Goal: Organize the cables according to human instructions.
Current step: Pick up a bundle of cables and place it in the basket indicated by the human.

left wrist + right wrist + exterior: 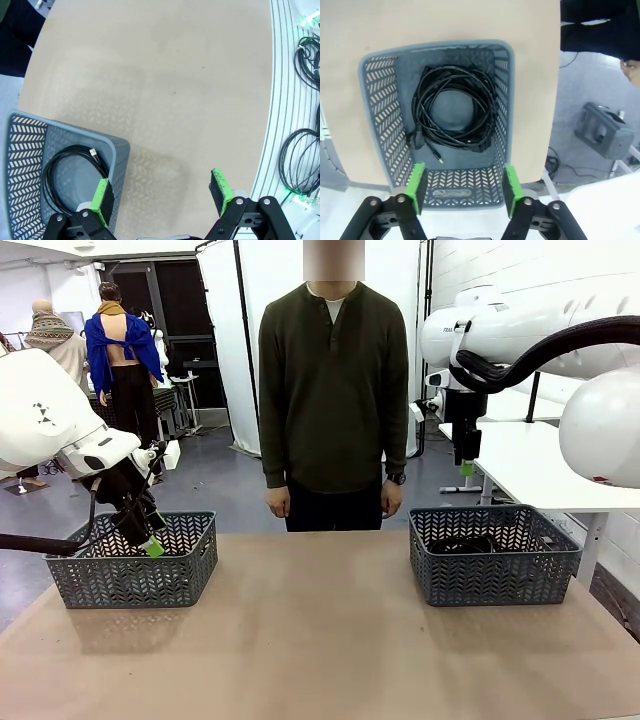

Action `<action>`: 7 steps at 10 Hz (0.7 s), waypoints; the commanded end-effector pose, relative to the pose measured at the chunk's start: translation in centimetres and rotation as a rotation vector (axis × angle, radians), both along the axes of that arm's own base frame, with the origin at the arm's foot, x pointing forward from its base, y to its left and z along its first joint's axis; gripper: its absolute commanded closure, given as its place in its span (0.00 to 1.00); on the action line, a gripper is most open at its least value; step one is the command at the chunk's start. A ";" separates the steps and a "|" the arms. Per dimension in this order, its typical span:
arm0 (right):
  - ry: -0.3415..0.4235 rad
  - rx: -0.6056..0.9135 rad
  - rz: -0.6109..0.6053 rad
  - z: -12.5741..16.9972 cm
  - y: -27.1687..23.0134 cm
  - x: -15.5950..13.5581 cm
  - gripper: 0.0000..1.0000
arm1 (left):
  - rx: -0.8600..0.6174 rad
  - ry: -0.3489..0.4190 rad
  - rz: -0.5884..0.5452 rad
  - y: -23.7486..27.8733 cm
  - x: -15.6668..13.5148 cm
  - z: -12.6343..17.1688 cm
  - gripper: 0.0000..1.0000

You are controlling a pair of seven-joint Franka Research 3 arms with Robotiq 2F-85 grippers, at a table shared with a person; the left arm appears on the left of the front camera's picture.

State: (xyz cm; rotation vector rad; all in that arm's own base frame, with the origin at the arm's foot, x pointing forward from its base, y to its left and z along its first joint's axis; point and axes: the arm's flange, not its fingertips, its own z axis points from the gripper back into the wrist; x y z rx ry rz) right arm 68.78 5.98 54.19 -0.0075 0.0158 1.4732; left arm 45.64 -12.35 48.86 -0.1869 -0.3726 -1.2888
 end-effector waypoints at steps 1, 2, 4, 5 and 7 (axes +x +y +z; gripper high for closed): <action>0.012 -0.024 0.007 0.8 0.3 1.2 0.00 | 0.001 -0.002 0.002 0.0 0.0 0.1 0.00; 0.016 -0.024 -0.004 0.8 0.4 1.1 0.00 | 0.001 -0.002 0.002 0.0 0.0 0.1 0.00; 0.016 -0.027 -0.018 0.4 0.6 1.1 0.00 | 0.001 -0.002 0.002 0.0 0.0 0.1 0.00; -0.006 -0.035 -0.041 0.2 0.6 1.1 0.00 | 0.001 -0.002 0.002 0.0 0.0 0.1 0.00; 0.005 0.000 -0.008 -0.1 0.3 0.2 0.00 | 0.001 -0.002 0.002 0.0 0.0 0.1 0.00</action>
